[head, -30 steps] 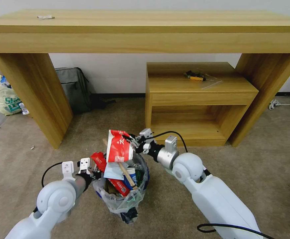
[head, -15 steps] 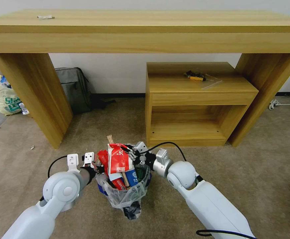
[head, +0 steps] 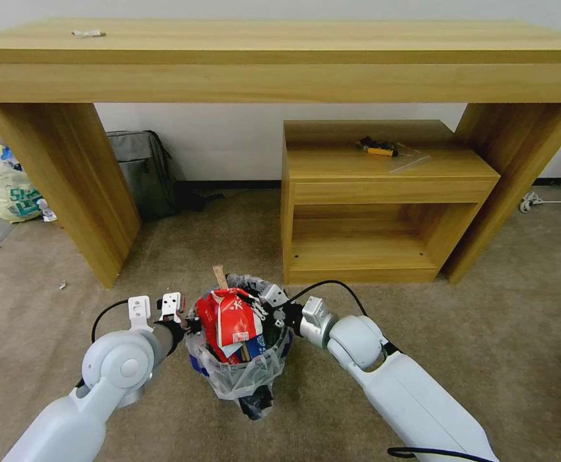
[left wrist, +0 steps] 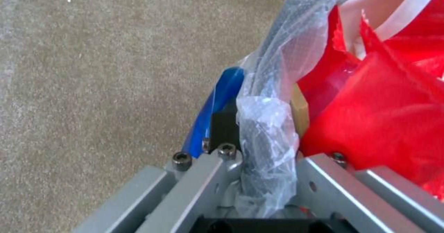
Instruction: Pick up the trash bin and place the garbage on the floor into it.
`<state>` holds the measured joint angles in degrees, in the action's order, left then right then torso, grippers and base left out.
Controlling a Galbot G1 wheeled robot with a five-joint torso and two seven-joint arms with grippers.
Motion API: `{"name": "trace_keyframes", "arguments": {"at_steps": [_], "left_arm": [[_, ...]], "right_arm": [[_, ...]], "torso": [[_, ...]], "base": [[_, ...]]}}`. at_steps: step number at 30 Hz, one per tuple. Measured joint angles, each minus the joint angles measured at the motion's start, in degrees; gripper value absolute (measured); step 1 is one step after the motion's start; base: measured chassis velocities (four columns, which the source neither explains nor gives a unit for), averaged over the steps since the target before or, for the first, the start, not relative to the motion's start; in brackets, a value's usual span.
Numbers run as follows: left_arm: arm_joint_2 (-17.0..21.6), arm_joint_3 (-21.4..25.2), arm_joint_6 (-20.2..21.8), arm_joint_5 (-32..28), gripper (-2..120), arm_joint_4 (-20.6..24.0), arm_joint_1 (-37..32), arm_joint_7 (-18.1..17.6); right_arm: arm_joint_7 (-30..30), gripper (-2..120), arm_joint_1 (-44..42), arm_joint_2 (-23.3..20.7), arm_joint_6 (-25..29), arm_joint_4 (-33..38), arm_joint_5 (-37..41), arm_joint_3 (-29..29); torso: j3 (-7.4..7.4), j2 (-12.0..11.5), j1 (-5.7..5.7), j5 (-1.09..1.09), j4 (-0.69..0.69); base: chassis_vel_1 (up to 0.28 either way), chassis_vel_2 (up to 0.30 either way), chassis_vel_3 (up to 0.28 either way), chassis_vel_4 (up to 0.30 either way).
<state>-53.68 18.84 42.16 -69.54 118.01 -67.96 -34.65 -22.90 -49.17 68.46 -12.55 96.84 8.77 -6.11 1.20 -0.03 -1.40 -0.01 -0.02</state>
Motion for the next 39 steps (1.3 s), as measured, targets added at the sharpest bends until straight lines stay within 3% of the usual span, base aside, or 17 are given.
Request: {"name": "trace_keyframes", "arguments": {"at_steps": [22,26,39], "left_arm": [[-1.0,3.5,-0.1,3.4,0,-0.1,-3.1,3.5],[-1.3,5.0,-0.1,3.9,0,-0.2,-3.9,4.1],[-3.1,7.3,0.0,5.4,0,0.1,-5.9,5.1]], "right_arm": [[6.8,92,-0.9,-3.6,-3.9,7.3,7.7,3.0],[7.9,100,-2.2,-5.9,-4.5,9.4,9.5,5.0],[5.7,100,-8.4,-17.1,-2.7,9.9,13.6,13.4]], "torso": [[0.0,0.0,0.0,0.01,0.0],[0.0,0.0,0.0,0.01,0.0],[0.0,0.0,0.0,0.02,0.0]], "base": [[0.0,0.0,0.0,0.0],[0.0,0.0,0.0,0.0],[0.0,0.0,0.0,0.0]]}}
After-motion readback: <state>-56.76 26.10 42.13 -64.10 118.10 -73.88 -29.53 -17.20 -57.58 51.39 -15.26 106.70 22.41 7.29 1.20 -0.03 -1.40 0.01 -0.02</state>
